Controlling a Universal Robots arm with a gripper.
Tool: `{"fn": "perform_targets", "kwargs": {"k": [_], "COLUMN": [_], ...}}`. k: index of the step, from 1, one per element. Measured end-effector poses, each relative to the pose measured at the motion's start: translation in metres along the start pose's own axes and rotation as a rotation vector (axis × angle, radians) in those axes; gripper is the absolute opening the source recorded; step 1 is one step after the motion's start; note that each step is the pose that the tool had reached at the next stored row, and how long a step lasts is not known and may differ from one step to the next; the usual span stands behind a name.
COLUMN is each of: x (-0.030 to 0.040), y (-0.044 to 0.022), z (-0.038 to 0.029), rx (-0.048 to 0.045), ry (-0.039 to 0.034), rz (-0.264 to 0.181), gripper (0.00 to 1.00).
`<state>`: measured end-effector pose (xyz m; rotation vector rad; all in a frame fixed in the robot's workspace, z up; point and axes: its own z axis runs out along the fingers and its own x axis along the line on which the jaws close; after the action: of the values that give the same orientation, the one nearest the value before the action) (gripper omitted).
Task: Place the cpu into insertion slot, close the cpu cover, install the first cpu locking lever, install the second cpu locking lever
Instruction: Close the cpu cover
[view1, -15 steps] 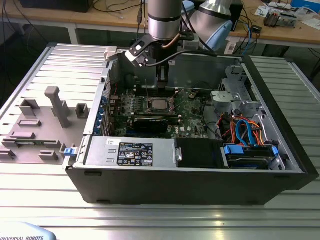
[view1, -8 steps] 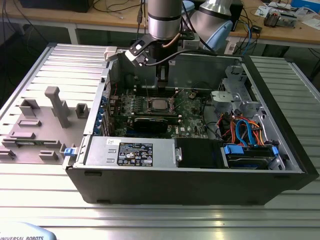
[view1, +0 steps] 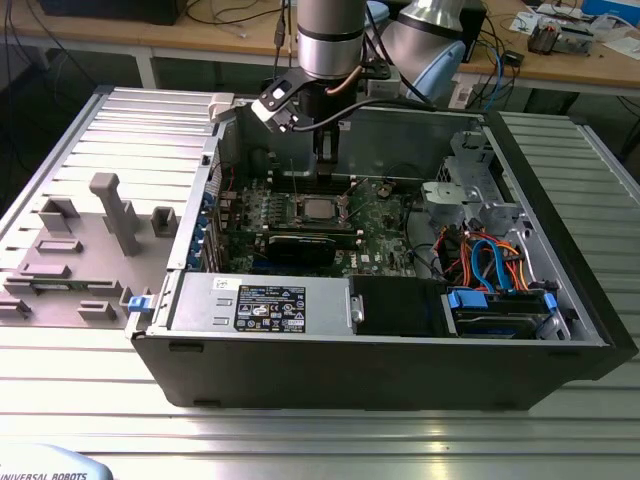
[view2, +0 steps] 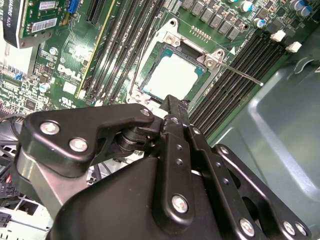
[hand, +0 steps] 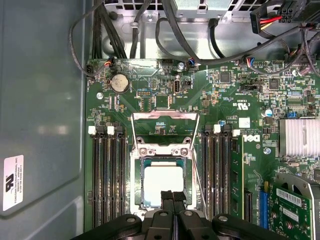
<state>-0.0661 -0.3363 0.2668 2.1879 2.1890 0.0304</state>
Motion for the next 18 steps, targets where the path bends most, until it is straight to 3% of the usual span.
{"fn": "perform_targets", "kwargs": {"k": [8,18], "x": [-0.0001,-0.0001], "y": [0.0002,0.0002], "z": [-0.0044,-0.0046], "rx": [-0.0001,-0.0001], "ry": [0.0,0.0001], "rz": [0.0,0.0], "gripper": [0.11,0.11]}}
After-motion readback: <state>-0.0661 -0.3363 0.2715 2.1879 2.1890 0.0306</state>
